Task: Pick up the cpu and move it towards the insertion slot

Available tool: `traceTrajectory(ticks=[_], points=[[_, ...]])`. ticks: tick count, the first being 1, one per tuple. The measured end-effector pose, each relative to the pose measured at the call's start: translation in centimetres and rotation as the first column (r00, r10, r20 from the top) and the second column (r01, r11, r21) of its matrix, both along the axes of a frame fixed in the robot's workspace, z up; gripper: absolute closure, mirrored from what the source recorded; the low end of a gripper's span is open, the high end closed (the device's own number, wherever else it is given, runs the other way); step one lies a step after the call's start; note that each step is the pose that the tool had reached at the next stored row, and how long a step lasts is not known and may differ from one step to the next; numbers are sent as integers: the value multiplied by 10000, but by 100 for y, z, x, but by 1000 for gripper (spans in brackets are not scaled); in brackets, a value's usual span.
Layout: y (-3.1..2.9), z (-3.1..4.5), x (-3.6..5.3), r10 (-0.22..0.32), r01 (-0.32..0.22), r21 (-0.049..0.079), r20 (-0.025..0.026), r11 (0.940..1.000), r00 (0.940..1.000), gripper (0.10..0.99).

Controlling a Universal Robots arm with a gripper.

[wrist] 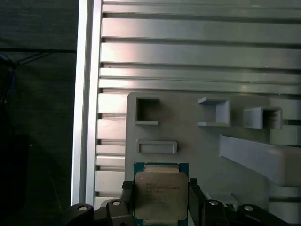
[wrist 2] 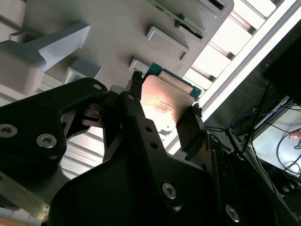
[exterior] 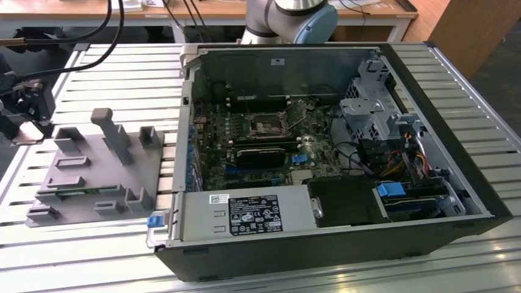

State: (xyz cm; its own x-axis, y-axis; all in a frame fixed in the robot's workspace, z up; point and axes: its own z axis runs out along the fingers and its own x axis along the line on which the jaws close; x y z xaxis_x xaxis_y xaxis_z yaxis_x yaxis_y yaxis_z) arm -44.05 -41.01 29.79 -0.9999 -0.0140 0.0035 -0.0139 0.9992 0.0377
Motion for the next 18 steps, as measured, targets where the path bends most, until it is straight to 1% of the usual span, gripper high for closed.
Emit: traceTrajectory(ticks=[18], points=[[2,165,0,1,-1,0,0,10000,10000,545]])
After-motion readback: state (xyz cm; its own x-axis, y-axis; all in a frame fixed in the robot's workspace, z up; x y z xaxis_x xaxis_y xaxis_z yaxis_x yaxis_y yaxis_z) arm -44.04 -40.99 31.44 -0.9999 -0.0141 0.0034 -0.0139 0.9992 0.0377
